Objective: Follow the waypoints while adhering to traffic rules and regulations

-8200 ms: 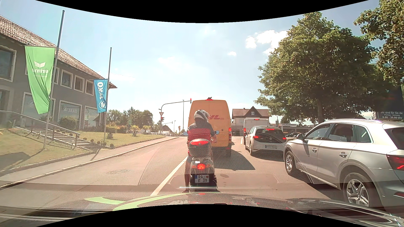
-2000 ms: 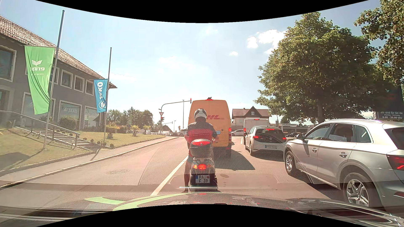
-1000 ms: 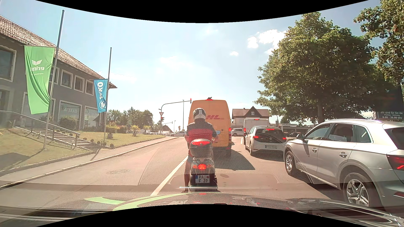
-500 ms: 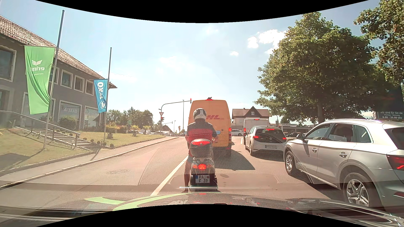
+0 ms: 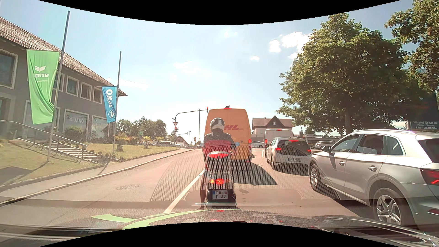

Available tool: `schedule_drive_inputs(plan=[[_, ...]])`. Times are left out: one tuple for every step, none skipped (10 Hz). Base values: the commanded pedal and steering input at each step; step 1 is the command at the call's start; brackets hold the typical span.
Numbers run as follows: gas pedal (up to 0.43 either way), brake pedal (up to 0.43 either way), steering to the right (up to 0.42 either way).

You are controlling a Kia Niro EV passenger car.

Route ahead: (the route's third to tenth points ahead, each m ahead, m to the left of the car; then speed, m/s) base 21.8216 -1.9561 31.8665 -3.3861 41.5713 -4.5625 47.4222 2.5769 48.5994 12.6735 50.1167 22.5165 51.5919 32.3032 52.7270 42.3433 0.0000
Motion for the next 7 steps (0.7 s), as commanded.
schedule_drive_inputs(plan=[[0.0,0.25,0.024],[0.0,0.25,0.024],[0.0,0.25,0.024],[0.0,0.25,0.024],[0.0,0.25,0.024],[0.0,0.25,0.024],[0.0,0.25,0.024]])
